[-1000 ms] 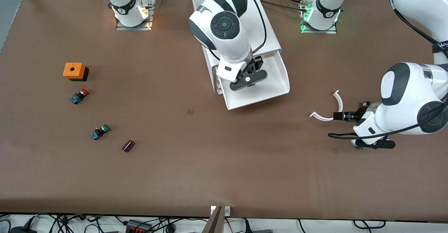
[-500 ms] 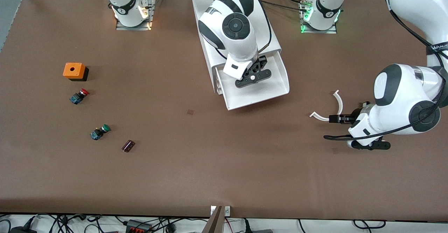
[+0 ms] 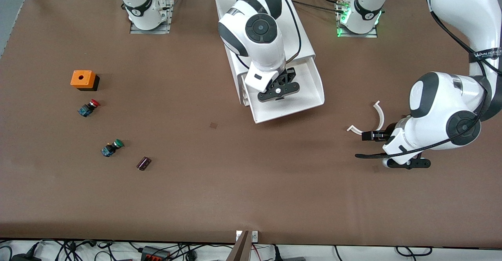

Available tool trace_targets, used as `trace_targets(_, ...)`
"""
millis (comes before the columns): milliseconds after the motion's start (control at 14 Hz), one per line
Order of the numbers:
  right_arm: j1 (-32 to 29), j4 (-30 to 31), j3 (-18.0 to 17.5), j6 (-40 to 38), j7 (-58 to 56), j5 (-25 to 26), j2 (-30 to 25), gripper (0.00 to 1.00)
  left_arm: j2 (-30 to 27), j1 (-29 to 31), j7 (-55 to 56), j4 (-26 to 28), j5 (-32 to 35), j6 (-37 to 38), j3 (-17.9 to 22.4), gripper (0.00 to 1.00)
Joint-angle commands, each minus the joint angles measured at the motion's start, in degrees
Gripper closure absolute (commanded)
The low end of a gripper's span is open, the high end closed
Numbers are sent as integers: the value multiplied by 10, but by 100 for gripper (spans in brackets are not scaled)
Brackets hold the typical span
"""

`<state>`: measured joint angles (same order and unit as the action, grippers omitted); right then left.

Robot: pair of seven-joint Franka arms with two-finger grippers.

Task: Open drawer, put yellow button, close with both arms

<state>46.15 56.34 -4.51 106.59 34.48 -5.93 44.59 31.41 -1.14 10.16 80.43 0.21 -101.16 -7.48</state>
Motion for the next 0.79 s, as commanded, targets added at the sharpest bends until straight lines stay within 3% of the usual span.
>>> trace_targets(0, 6, -22, 6, -5, 18, 10, 6, 0, -14, -12, 25, 20, 15, -20, -2, 0)
trace_targets(357, 3, -42, 26, -31, 20, 14, -7, 0, -12, -13, 27, 25, 15, -32, -2, 0)
trace_targets(571, -3, -68, 71, -87, 17, 16, -27, 0, -19, -52, 111, 25, 12, -31, -3, 0)
trace_targets(714, -4, -67, 130, -107, 12, 17, -43, 0, -22, -89, 183, 28, 12, -31, -3, 0)
